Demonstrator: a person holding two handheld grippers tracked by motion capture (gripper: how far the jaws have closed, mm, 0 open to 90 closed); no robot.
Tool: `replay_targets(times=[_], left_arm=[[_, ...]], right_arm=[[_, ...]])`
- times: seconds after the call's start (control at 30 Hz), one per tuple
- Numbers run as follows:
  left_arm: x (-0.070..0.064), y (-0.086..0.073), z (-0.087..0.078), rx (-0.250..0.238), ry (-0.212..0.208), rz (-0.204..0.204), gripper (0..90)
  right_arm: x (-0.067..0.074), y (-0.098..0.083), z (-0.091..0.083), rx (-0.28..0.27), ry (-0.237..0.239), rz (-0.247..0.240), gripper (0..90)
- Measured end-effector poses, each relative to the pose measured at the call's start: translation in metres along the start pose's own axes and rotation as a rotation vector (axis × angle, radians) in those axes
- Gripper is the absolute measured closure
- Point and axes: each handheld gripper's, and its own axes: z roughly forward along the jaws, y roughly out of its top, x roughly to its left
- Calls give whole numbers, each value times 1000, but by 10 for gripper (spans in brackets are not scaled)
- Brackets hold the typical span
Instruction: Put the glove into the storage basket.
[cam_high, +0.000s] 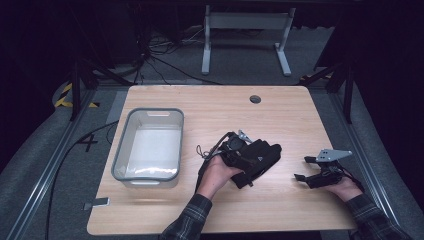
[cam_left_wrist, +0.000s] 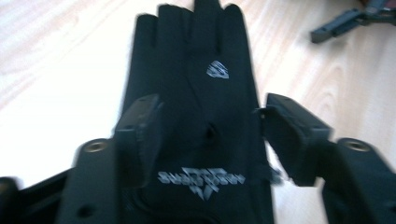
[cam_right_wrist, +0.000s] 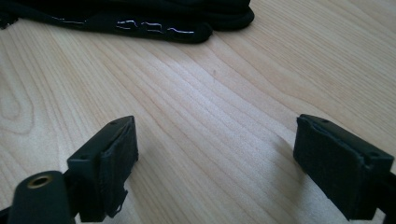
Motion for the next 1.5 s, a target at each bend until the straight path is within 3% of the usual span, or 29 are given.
replay_targets(times=[0.2, 0.3, 0.57, 0.77, 0.87, 1.0, 1.07, 1.13, 1.3, 1.37, 1.5], left_arm=[[6, 4, 22, 24, 22, 21, 203], [7, 3, 31, 63, 35, 28, 157], [3, -1, 43, 110, 63, 60, 153], [3, -3, 47, 118, 39, 46, 182], [3, -6, 47, 109, 24, 43, 235], [3, -7, 45, 101, 4, 67, 319], [2, -7, 44, 98, -20, 74, 384], [1, -6, 43, 103, -39, 80, 519], [1, -5, 41, 105, -57, 64, 647], [2, -5, 41, 107, -61, 50, 673], [-2, -4, 38, 110, -45, 59, 699]], right_arm=[[0, 0, 0, 0, 0, 0, 142], [0, 0, 0, 0, 0, 0, 142], [0, 0, 0, 0, 0, 0, 142], [0, 0, 0, 0, 0, 0, 142], [0, 0, 0, 1, 0, 0, 142], [0, 0, 0, 0, 0, 0, 142], [0, 0, 0, 0, 0, 0, 142], [0, 0, 0, 0, 0, 0, 142], [0, 0, 0, 0, 0, 0, 142], [0, 0, 0, 0, 0, 0, 142], [0, 0, 0, 0, 0, 0, 143]])
